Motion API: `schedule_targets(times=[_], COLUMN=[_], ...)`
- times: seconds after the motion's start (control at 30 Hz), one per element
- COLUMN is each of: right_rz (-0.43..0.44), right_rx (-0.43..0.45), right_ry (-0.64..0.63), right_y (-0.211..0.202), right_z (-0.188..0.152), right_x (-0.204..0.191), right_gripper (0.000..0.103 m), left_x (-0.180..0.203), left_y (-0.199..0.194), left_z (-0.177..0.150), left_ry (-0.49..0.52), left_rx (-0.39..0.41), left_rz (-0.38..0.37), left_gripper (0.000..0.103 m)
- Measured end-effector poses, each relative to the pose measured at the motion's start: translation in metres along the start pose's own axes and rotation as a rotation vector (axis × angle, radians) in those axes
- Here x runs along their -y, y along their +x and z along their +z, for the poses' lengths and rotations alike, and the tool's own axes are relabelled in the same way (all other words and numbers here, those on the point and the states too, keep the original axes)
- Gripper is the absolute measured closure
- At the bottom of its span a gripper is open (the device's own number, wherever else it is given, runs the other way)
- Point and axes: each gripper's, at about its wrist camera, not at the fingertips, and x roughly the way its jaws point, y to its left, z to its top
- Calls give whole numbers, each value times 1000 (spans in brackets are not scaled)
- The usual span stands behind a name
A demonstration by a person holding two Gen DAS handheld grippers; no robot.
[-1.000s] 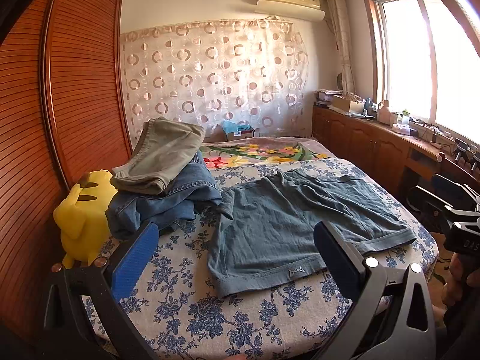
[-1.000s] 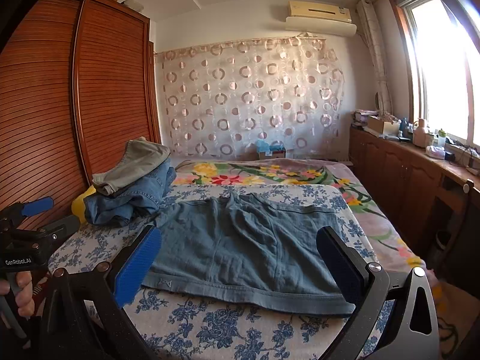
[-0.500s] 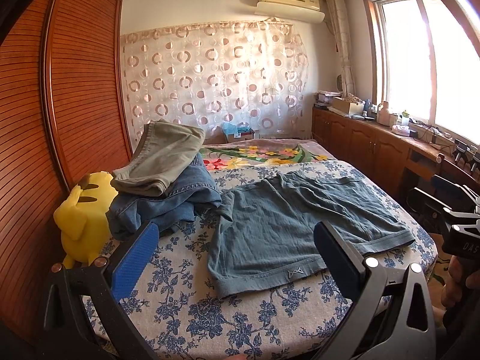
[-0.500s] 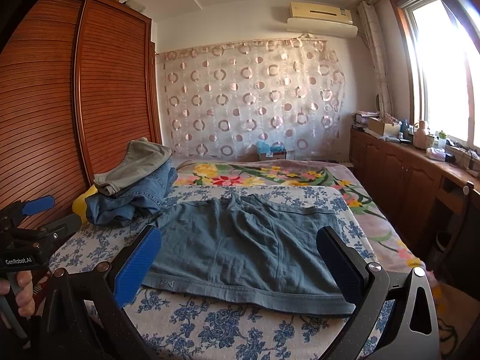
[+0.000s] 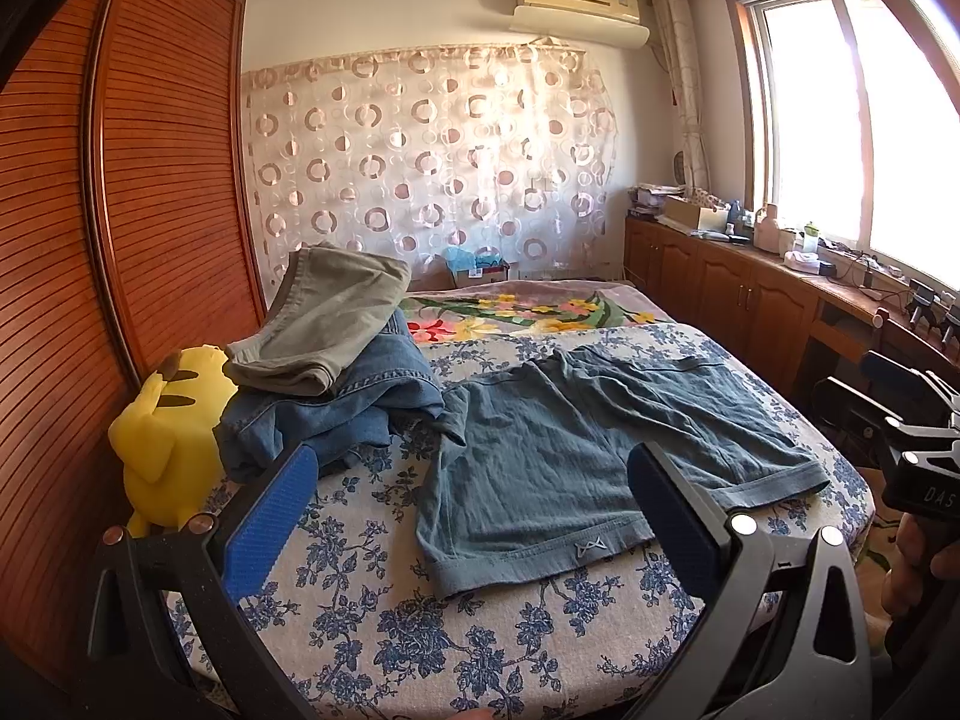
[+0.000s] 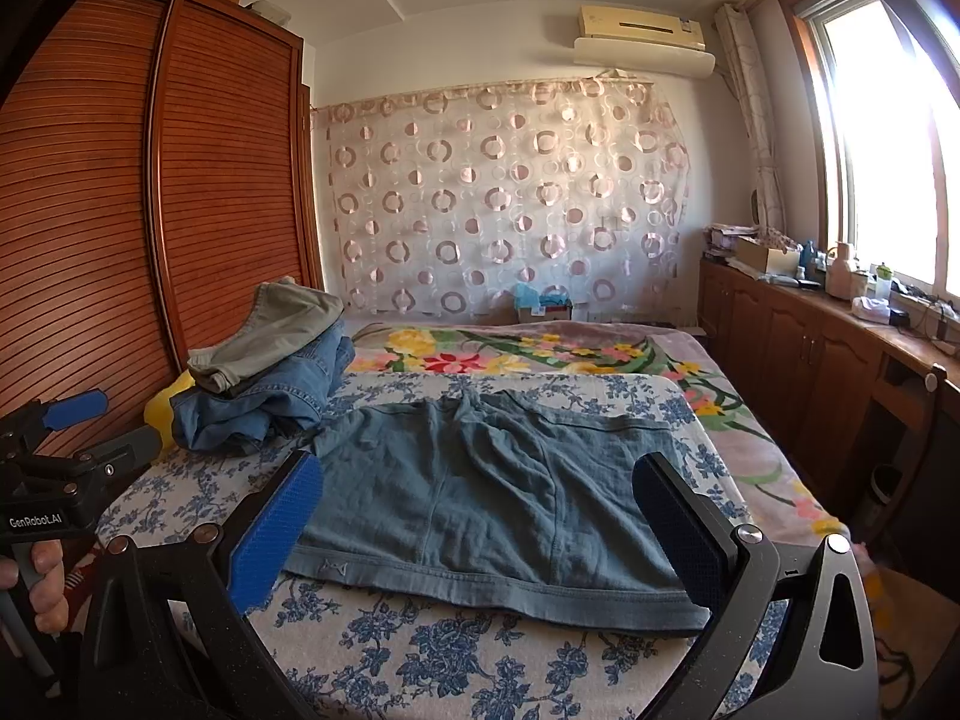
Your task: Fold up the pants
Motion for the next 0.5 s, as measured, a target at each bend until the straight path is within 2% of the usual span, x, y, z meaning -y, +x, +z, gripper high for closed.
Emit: schedule_targets(times=[0.5], right_rz=[-7], right_rx=[4], right_ry=[2], right_y=[-1], right_z=[0], right_x=[2], right_gripper=[0], left_x=[0], left_y=[-2], left_z=[1], left_ry=[0], left_rx=[4], left_rz=[0], left_gripper=[0])
